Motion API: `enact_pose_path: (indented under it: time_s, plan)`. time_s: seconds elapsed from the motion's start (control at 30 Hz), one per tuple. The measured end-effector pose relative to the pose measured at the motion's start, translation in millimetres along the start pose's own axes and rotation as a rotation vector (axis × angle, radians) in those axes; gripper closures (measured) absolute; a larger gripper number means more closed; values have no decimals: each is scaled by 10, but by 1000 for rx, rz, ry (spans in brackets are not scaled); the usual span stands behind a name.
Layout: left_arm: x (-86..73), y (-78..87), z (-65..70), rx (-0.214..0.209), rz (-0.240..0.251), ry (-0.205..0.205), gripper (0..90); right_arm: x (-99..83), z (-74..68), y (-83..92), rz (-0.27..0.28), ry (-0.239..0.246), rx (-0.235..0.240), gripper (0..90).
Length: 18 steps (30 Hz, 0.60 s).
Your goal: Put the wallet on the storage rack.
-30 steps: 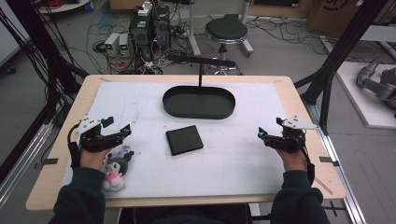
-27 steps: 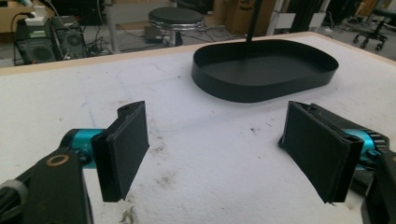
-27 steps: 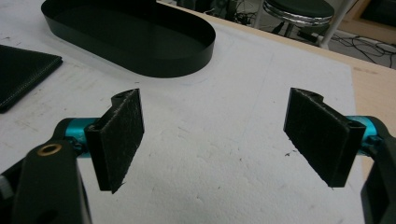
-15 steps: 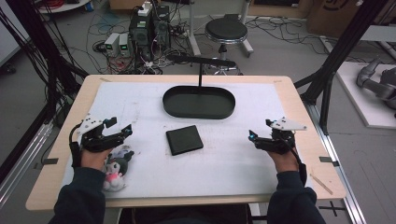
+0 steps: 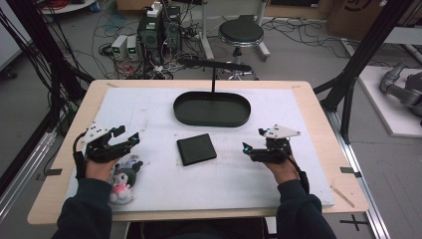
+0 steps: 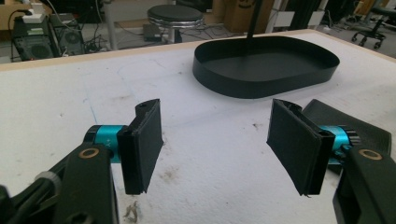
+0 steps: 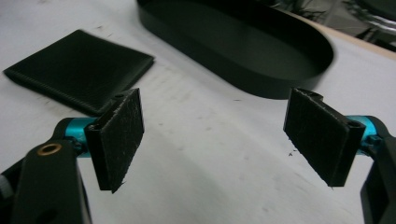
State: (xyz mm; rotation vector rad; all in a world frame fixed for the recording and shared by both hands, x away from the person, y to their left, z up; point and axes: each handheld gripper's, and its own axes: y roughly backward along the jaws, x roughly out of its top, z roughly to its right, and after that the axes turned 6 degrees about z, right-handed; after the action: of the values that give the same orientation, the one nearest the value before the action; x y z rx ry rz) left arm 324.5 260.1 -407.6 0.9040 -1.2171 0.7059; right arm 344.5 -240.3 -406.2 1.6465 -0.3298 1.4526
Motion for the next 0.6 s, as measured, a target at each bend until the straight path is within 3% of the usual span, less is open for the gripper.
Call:
enact_pose_path:
  time_s: [0.03, 0.1, 0.13, 0.27, 0.33, 0.4, 0.5, 0.57, 0.6]
  plan:
    - [1, 4, -9, 1, 1, 0, 344, 30, -104, -117, -22, 37, 19, 207]
    - [1, 13, -28, 3, 5, 5, 344, 52, -159, -180, -29, 55, 26, 212]
    - [1, 21, -39, 5, 5, 6, 344, 95, -256, -316, -31, 72, 71, 276]
    - [-9, 29, -67, 9, 5, 18, 344, 165, -405, -533, -62, 69, 135, 276]
    - [-14, 23, -69, 9, 3, 18, 344, 244, -575, -713, -61, 77, 188, 284]
    - [-16, 16, -67, 4, -1, 17, 344, 272, -639, -762, -63, 80, 200, 292]
    - [-19, 14, -68, 3, -1, 17, 344, 317, -794, -905, -71, 118, 239, 358]
    - [-18, 22, -73, 8, 2, 22, 345, 279, -852, -1028, -124, 130, 290, 407]
    - [-18, 26, -79, 7, 0, 21, 345, 279, -852, -1028, -124, 130, 290, 407]
